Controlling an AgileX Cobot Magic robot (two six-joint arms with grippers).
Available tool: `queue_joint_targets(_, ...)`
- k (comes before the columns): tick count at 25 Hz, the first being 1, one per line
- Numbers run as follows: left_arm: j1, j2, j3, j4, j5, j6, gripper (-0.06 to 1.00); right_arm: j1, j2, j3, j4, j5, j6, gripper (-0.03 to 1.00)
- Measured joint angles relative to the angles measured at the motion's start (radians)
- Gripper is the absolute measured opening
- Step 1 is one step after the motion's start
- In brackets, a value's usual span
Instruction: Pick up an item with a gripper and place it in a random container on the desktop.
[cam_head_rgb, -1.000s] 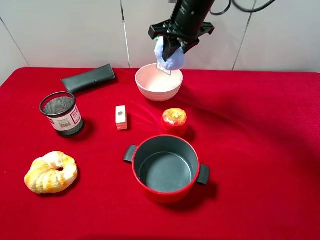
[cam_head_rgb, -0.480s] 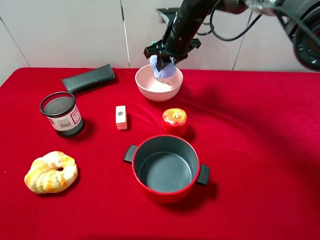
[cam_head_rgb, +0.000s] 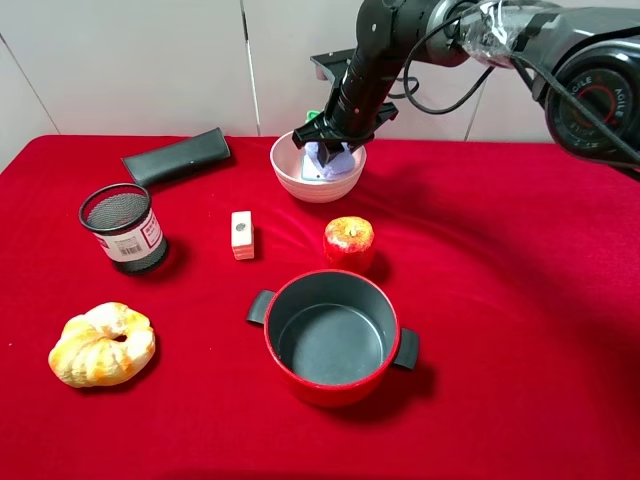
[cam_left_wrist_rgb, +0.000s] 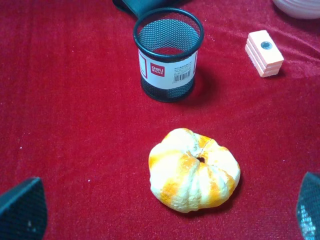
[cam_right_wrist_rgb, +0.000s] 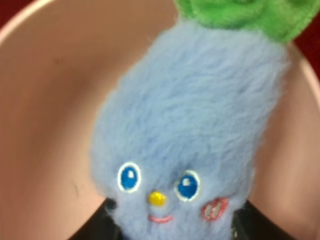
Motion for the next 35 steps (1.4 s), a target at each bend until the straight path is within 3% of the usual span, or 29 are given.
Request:
queue_joint_targets(7,0.0,0.0,0.0,0.0,0.0,0.0,0.99,0.0,0.003,0.0,-0.001,0.027,0.0,0.27)
queue_joint_targets(11,0.0,0.0,0.0,0.0,0.0,0.0,0.99,0.0,0.003,0.0,-0.001,0.063,0.002,0.6)
queue_joint_targets(14,0.0,0.0,0.0,0.0,0.0,0.0,0.99,0.0,0.003,0.0,0.0,0.079,0.002,0.67)
queue_joint_targets(30,0.0,0.0,0.0,0.0,0.0,0.0,0.99,0.0,-0.044,0.0,0.058,0.103,0.002,0.69)
queue_joint_targets(35,0.0,0.0,0.0,0.0,0.0,0.0,0.99,0.0,-0.08,-0.013,0.064,0.161,0.003,0.69)
